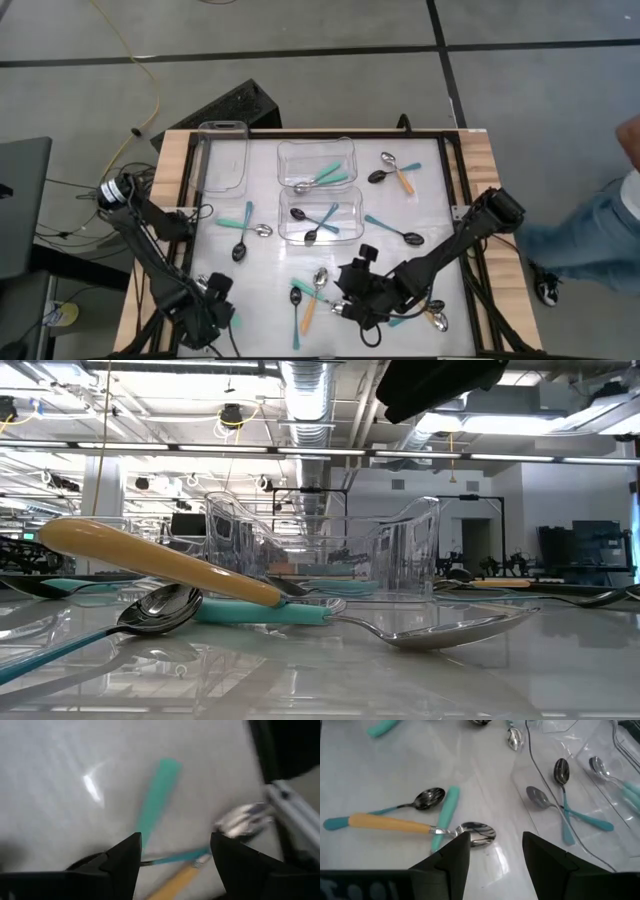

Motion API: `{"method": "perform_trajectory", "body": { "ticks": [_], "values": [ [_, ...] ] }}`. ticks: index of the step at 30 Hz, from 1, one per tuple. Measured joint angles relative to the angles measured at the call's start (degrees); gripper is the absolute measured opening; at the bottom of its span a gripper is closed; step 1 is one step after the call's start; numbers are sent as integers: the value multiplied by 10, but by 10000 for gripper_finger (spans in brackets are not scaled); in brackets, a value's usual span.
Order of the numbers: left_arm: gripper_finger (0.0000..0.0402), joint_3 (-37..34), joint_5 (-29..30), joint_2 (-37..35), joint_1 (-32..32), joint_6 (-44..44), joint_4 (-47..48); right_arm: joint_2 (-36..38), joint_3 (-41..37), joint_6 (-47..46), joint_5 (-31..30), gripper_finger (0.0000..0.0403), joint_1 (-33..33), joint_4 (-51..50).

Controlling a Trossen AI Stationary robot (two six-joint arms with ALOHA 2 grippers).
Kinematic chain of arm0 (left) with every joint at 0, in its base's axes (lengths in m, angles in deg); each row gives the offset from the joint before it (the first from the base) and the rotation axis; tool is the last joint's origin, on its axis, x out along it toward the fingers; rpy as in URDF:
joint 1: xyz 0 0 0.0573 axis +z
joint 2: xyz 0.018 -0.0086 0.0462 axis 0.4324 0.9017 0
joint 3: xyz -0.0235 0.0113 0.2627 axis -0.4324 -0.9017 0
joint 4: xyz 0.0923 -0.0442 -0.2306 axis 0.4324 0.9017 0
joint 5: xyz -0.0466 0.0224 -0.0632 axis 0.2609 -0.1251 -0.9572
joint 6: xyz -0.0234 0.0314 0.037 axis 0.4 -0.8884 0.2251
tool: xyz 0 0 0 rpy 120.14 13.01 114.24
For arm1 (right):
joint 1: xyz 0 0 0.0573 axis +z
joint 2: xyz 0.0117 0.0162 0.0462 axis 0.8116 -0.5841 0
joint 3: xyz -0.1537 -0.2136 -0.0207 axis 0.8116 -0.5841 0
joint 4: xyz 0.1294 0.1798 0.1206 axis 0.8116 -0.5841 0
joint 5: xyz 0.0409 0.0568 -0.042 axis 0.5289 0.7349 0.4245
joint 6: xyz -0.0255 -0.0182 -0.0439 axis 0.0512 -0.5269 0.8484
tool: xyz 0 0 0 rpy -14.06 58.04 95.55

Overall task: Sort silverware by color (type)
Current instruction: Put the green spoon into the top right transparent bin

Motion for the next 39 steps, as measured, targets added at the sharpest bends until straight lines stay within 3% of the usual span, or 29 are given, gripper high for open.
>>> {"method": "perform_trajectory", "body": {
  "ticks": [13, 25, 30, 36, 39],
  "values": [
    [222, -123, 19, 0, 6, -37, -149, 0, 0, 5, -1, 203, -4, 14],
    [217, -184, -7, -4, 4, -26, -178, 0, 0, 5, 0, 203, 5, 13],
    [162, -192, 4, -4, 2, -37, -186, 0, 0, 0, 0, 203, 18, 14],
    [41, -178, 31, -6, 9, -78, -171, 0, 0, 0, 1, 203, 31, 12],
    [29, -162, 48, -15, 21, -118, -145, 3, 0, 4, 2, 203, 32, 7]
  ]
}}
